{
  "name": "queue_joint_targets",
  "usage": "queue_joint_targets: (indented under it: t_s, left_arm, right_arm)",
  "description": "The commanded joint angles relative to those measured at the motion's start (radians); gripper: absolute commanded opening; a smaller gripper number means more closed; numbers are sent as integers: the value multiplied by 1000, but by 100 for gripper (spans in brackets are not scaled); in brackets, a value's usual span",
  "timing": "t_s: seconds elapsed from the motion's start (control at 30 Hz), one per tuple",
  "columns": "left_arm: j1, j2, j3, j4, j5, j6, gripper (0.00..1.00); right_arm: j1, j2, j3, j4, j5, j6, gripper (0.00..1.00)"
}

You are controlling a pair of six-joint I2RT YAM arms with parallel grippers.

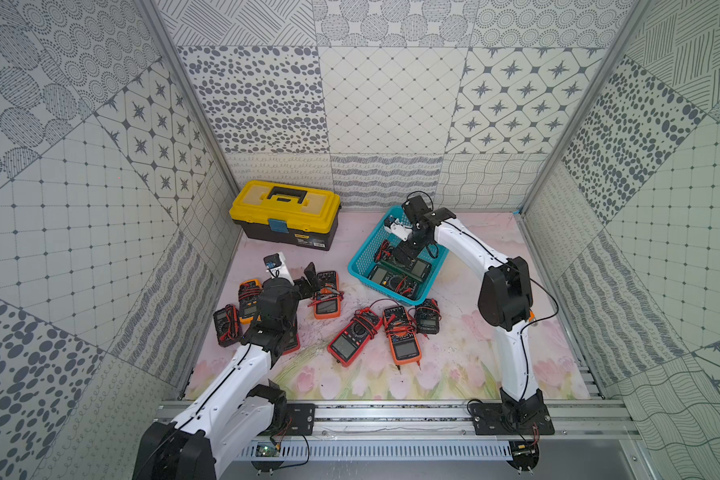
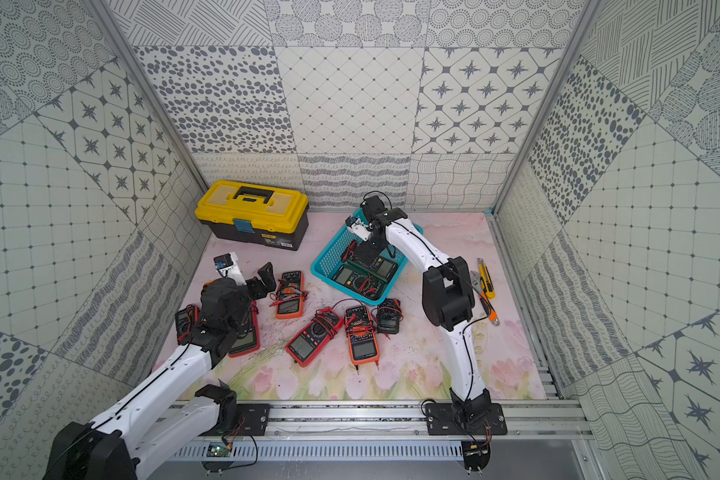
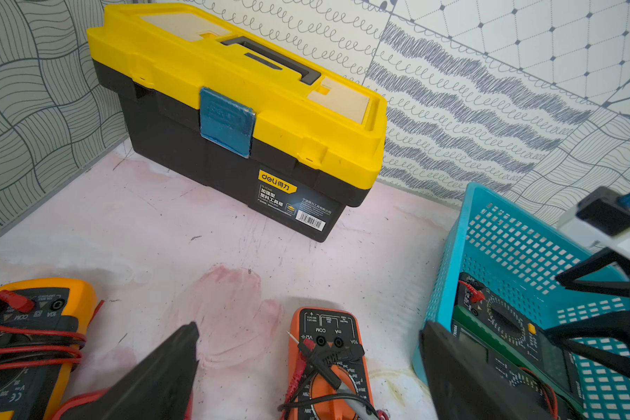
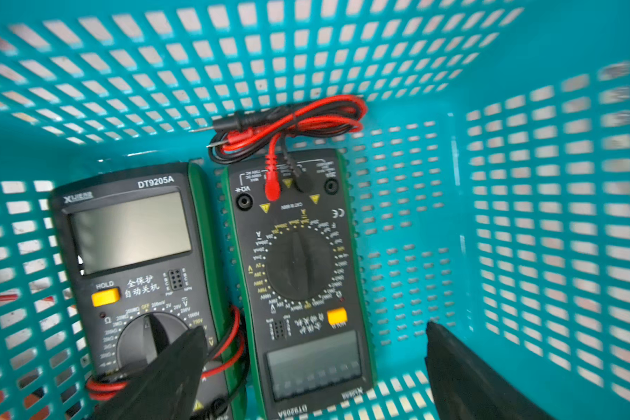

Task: Put the multimeter into the basket
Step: Place the multimeter in the basket, then adjust the multimeter at the center of the board.

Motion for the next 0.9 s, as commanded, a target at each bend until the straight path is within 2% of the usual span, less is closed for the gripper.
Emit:
queue_joint_targets:
  t_s: [0.0,0.2,0.37,0.63,0.7,0.87]
  left_arm:
    - [-4,-9,25,2,17,-7,99]
    - [-4,1,31,-6,18,-17,99]
    - [-4,16,43,-34,11,-59,99]
    - [-3,41,72,-123,-42,-78,99]
    - [-4,40,85,-190,-56,-101,99]
    - [-3,79,179,-509,-95,-220,99]
  right_arm:
    - [26,-106,-100,154,133,92,99]
    - [80,-275,-317,302,302,299,98]
    - [115,-406,-475,344,347,506,98]
    - [170,-572,-688,314,403,839,98]
    - [180,-601,-723,296,411,887,98]
    - [189,-650,-783,295,443,941,98]
